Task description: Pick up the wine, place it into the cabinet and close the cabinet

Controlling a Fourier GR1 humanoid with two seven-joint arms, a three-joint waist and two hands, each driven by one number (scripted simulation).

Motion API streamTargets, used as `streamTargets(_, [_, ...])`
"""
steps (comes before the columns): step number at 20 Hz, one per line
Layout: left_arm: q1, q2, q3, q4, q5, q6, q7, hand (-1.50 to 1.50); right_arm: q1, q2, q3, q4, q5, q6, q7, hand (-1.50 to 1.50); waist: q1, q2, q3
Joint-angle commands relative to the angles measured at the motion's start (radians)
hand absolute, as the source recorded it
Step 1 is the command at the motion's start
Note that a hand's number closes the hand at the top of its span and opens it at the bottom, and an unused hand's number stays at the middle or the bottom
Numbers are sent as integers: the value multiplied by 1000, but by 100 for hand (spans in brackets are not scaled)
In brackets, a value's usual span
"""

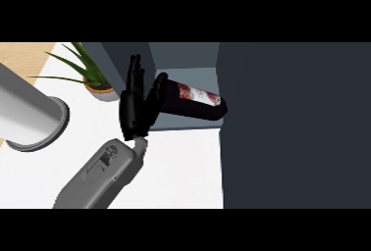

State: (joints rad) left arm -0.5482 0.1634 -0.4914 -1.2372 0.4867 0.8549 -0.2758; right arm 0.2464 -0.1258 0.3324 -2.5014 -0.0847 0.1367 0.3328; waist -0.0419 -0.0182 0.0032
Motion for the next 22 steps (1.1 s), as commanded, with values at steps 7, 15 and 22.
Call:
streamTargets(7, [-107, 1, 81, 91, 23, -198, -52, -150, 78, -21, -13, -213, -85, -10, 109, -150, 12, 18, -4])
streamTargets(15, [-61, -29, 52, 9, -4, -210, -25, -150, 53, -27, -29, -229, -102, -28, 142, -150, 24, 17, -3])
streamTargets(22, [180, -30, -31, -249, -19, -230, -34, -150, 66, -23, -55, -194, -92, -32, 96, -150, 42, 12, -3])
